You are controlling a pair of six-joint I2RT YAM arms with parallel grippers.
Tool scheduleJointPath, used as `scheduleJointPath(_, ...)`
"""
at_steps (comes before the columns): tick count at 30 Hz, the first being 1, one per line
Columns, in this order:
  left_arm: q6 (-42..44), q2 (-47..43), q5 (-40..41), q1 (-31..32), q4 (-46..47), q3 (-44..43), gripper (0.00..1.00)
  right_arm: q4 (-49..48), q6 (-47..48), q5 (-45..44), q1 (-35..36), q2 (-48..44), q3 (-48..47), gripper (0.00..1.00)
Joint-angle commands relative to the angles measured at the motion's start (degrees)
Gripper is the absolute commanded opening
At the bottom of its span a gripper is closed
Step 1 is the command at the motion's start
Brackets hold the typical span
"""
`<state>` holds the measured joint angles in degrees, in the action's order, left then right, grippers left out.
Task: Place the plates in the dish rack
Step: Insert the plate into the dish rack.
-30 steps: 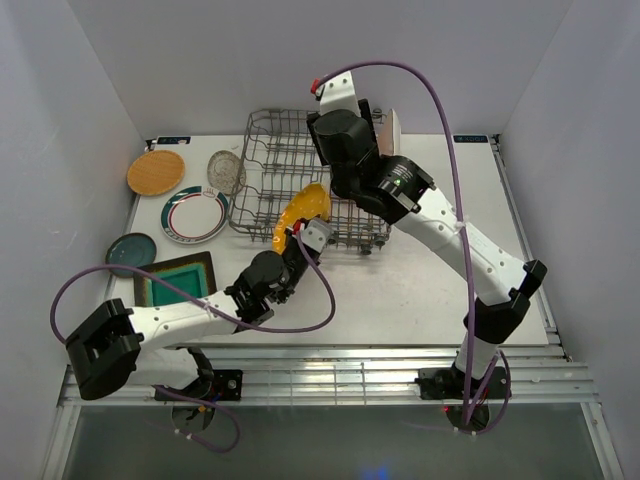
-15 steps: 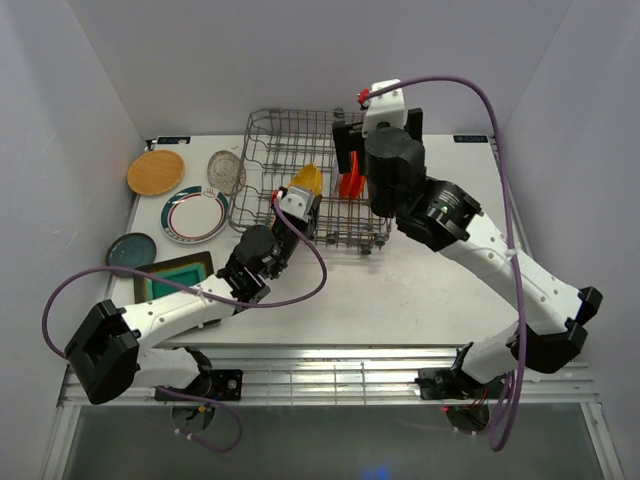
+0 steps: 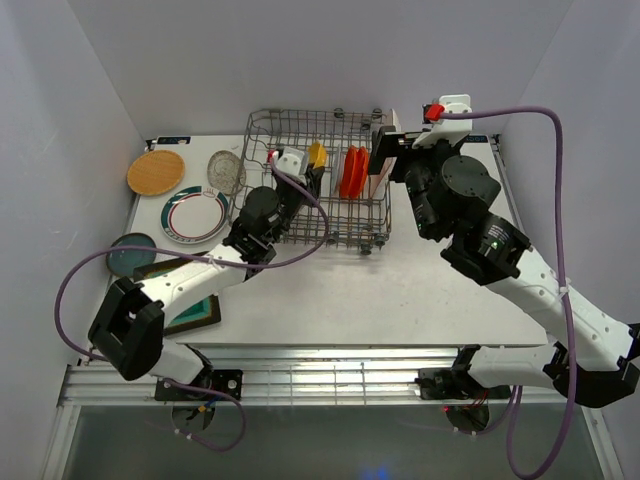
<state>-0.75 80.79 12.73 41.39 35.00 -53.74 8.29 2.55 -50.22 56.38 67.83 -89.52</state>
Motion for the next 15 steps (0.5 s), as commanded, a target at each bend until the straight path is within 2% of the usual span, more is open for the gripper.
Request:
scheduleJointPath(1,-3.9,0.2,-5.4,-2.9,5.3,-5.8,0.0,-7.2,0.8,1.7,0.3,-1.8,2.4,0.9)
scheduleJointPath(6,-14.0,4.8,-11.2,-10.0,5.1,-8.6,0.0,-10.1,0.9,2.3,0.3,-4.8,5.0,0.9)
scheduleJointPath(15,-20.7,13.1,-17.8,-14.7,6.2,-15.4,0.0,-10.1,0.3,3.8,0.3,-5.8,5.3,0.9)
